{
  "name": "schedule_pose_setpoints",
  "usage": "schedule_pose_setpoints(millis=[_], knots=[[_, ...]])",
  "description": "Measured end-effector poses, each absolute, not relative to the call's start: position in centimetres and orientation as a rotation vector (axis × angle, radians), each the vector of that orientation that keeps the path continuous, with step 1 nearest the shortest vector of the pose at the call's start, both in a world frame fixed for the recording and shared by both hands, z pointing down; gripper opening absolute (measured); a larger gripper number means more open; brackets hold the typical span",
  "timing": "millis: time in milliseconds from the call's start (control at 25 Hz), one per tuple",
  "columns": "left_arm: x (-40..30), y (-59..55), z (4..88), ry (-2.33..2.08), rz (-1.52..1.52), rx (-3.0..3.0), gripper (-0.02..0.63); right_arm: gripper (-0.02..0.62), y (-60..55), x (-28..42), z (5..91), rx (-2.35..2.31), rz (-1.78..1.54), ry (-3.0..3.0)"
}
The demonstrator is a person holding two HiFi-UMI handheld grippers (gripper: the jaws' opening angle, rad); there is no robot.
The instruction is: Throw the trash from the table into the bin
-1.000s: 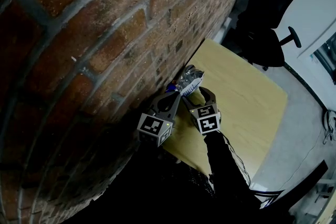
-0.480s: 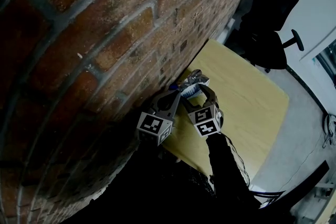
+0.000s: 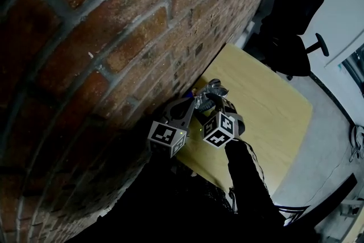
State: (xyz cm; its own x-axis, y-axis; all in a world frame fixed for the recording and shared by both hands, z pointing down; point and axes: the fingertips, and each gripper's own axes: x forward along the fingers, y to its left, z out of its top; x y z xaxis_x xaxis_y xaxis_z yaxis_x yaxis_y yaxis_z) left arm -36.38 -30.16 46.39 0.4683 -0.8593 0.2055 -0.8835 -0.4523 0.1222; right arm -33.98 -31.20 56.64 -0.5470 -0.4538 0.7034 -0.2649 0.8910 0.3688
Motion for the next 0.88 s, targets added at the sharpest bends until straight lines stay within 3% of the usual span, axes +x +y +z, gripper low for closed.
schedule_pose_setpoints(millis=[160, 240, 280, 880], knots=[[-37.1, -29.8, 46.4, -1.529, 0.17, 2.489, 0.005, 0.285, -30.6, -33.6, 58.0, 0.493, -0.187, -2.147], [-37.3, -29.7, 46.3, -1.536, 0.17, 2.486, 0.006, 0.083, -30.6, -32.9, 58.3, 0.544, -0.151, -2.135], [-37.3, -29.6, 46.3, -1.537, 0.17, 2.486, 0.006, 0.04, -30.6, -32.7, 58.3, 0.567, -0.125, -2.137], [-32.5, -29.8, 45.8, -1.406, 0.154, 2.576, 0.006, 0.012, -32.2, -26.1, 54.1, 0.926, 0.101, -2.25]])
